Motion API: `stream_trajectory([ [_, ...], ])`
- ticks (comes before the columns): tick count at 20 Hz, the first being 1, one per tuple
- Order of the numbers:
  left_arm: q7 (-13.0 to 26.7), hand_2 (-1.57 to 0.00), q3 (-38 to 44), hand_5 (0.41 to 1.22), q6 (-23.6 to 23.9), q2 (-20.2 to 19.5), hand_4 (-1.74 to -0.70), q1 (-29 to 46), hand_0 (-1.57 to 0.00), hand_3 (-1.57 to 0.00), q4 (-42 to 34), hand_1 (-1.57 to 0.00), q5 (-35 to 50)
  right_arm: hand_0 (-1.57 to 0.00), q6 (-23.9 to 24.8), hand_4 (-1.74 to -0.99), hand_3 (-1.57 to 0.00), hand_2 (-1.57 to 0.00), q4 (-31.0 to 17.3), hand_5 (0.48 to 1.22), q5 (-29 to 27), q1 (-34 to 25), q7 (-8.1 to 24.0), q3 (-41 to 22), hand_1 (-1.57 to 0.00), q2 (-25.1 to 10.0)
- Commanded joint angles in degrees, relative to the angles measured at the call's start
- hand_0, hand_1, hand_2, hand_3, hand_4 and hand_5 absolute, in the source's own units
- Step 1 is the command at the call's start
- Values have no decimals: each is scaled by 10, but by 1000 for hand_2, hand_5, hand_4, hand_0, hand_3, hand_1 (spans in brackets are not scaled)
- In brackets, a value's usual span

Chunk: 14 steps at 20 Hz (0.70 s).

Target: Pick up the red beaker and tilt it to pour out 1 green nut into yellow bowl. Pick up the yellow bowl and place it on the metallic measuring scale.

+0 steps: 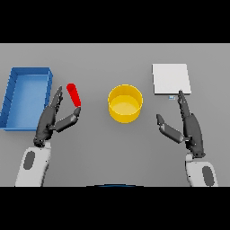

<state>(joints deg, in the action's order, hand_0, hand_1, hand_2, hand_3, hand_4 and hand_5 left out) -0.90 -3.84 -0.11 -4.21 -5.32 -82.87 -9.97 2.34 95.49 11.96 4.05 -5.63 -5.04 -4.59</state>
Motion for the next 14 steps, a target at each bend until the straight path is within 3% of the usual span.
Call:
stream_trajectory([
  [1,-4,1,5,641,-1,1,-1240,-16,1,1,23,1,3,1,-1,-1273,1,1,-4,632,0,-1,4,-2,1,4],
  [7,-33,1,28,680,-2,-2,-1276,-92,1,1,123,1,6,1,6,-1267,1,1,5,635,9,8,1,-4,1,2],
  [14,-41,1,40,686,10,2,-1293,-158,1,1,204,1,-4,1,2,-1267,1,1,1,644,5,3,1,1,1,-3],
])
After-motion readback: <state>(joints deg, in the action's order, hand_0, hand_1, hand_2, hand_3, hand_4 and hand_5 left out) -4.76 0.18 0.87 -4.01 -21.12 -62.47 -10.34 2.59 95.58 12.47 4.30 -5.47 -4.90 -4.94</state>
